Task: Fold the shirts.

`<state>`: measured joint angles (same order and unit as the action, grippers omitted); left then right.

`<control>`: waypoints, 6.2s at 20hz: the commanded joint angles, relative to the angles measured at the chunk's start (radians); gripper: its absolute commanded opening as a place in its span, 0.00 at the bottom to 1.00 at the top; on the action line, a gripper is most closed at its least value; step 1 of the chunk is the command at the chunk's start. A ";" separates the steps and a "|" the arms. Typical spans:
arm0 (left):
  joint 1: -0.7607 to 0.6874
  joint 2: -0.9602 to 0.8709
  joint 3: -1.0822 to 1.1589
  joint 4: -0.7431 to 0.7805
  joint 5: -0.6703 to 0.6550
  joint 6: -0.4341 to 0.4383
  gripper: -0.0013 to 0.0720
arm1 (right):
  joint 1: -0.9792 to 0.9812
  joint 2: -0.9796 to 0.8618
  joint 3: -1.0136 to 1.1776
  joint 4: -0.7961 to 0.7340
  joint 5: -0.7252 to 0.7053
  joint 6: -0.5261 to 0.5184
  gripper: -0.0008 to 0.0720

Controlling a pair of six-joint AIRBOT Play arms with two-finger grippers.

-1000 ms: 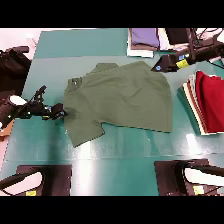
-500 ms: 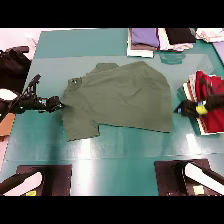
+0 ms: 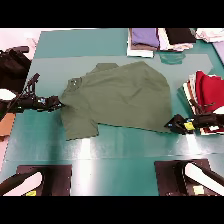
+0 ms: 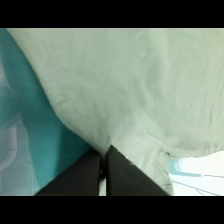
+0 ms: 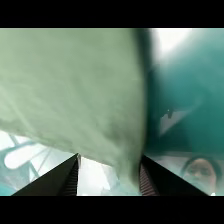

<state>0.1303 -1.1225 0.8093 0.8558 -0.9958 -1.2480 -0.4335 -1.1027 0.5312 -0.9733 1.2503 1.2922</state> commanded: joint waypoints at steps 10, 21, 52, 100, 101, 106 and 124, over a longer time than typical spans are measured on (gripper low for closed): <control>0.000 0.339 0.383 0.210 -0.085 -0.096 0.05 | 0.235 0.212 0.554 0.002 -0.010 0.000 0.04; 0.000 0.445 1.205 0.208 -0.047 -0.196 0.05 | 0.235 0.346 1.334 -0.237 -0.044 0.093 0.04; -0.116 -0.536 0.684 0.227 -0.273 -0.131 0.05 | 0.283 -0.481 1.093 -0.365 0.145 0.092 0.04; -0.249 0.320 -0.330 0.082 -0.138 -0.164 0.05 | -0.160 0.112 0.038 -0.328 0.190 0.010 0.56; -0.249 0.320 -0.330 0.081 -0.138 -0.164 0.05 | -0.180 0.121 -0.005 -0.298 0.165 -0.003 0.66; -0.249 0.320 -0.330 0.081 -0.139 -0.164 0.05 | -0.123 0.131 -0.106 -0.206 0.100 -0.004 0.65; -0.249 0.493 -0.077 0.246 -0.395 -0.314 0.05 | 0.114 0.464 0.213 -0.384 0.259 0.016 0.04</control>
<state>-0.1188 -0.5880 0.6712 1.0660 -1.4422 -1.5715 -0.3214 -0.6006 0.6926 -1.3544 1.5467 1.2991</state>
